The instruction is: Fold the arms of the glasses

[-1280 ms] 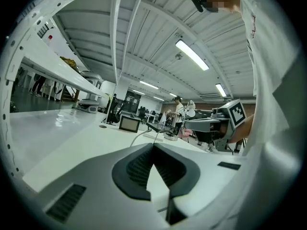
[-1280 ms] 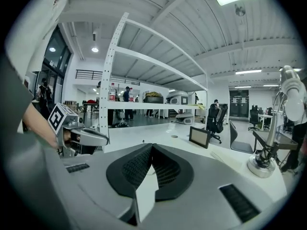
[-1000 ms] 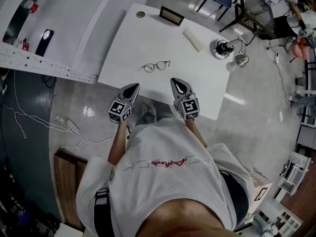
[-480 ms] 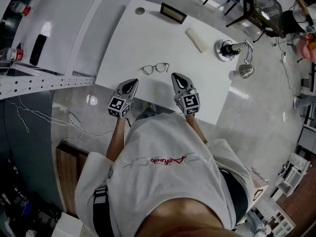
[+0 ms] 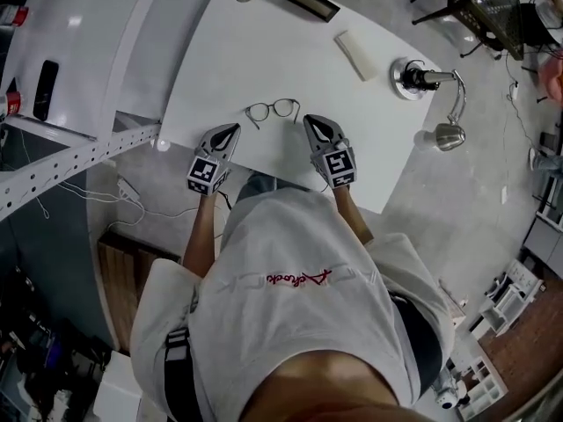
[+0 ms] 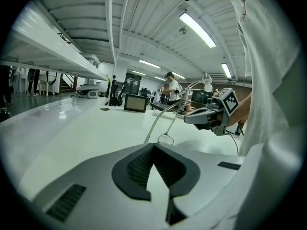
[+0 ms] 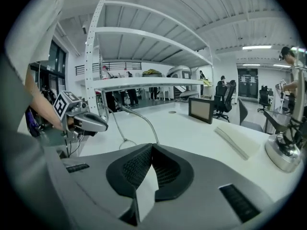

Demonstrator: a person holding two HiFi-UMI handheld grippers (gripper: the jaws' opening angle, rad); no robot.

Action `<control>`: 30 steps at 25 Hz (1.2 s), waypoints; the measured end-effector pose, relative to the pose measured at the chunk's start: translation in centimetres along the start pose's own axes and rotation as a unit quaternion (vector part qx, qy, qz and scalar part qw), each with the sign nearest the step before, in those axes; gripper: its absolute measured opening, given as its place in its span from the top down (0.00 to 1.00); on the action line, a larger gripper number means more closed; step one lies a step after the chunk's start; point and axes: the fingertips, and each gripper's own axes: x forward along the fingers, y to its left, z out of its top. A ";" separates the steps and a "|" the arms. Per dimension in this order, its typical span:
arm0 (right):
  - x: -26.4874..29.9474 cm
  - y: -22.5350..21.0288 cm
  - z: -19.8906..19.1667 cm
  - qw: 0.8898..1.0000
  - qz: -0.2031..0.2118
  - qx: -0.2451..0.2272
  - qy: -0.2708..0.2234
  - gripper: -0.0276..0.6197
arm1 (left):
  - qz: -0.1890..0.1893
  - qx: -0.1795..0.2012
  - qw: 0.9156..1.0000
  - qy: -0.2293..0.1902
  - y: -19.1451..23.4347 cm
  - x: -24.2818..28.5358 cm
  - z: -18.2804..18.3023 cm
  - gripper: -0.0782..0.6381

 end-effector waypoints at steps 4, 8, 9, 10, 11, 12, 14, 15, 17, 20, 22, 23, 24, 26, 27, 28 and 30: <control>1.2 -1.1 -1.4 0.998 0.017 -0.052 0.038 0.95 | 0.001 0.041 0.999 0.027 0.7 0.7 -0.3 0.87; 2.5 -1.9 -2.4 0.987 0.044 -0.135 0.075 0.95 | -0.007 0.099 0.993 0.056 1.3 1.7 -0.6 0.87; 2.8 -1.9 -2.7 0.982 0.054 -0.159 0.086 0.95 | -0.010 0.116 0.991 0.063 1.3 1.8 -0.7 0.87; 3.0 -1.9 -3.0 0.977 0.065 -0.179 0.096 0.95 | -0.014 0.132 0.989 0.070 1.3 2.0 -0.8 0.87; 3.2 -1.8 -3.3 0.972 0.077 -0.196 0.104 0.95 | -0.018 0.145 0.986 0.077 1.2 2.1 -0.8 0.87; 3.3 -1.7 -3.4 0.968 0.090 -0.207 0.109 0.95 | -0.021 0.154 0.984 0.083 1.2 2.3 -0.9 0.87; 3.7 -1.5 -3.3 0.962 0.110 -0.221 0.113 0.95 | -0.023 0.163 0.983 0.086 1.2 2.6 -0.8 0.87; 3.8 -1.4 -3.2 0.960 0.116 -0.227 0.112 0.94 | -0.023 0.165 0.982 0.085 1.3 2.7 -0.6 0.87; 4.2 -1.3 -3.2 0.954 0.129 -0.246 0.115 0.88 | -0.025 0.171 0.981 0.083 1.5 2.9 -0.3 0.84; 4.7 -1.0 -3.5 0.940 0.148 -0.280 0.126 0.80 | -0.030 0.186 0.978 0.088 1.5 3.3 -0.1 0.74; 5.1 -0.9 -3.5 0.932 0.155 -0.302 0.129 0.80 | -0.038 0.198 0.975 0.097 1.3 3.6 -0.4 0.72; 5.2 -0.8 -3.4 0.928 0.159 -0.312 0.129 0.80 | -0.043 0.205 0.973 0.101 1.2 3.7 -0.4 0.72; 5.3 -0.8 -3.2 0.925 0.161 -0.320 0.127 0.80 | -0.046 0.213 0.970 0.103 1.0 3.8 -0.4 0.72; 5.3 -0.8 -2.6 0.920 0.165 -0.333 0.122 0.80 | -0.051 0.224 0.968 0.101 0.7 3.8 0.1 0.72; 5.1 -0.7 -2.3 0.918 0.167 -0.339 0.119 0.81 | -0.052 0.226 0.968 0.097 0.6 3.8 0.4 0.72; 5.0 -0.6 -2.1 0.916 0.171 -0.345 0.115 0.82 | -0.052 0.227 0.968 0.094 0.5 3.8 0.6 0.72; 4.7 -0.2 -1.8 0.912 0.182 -0.353 0.109 0.83 | -0.053 0.230 0.967 0.091 0.4 3.8 0.9 0.72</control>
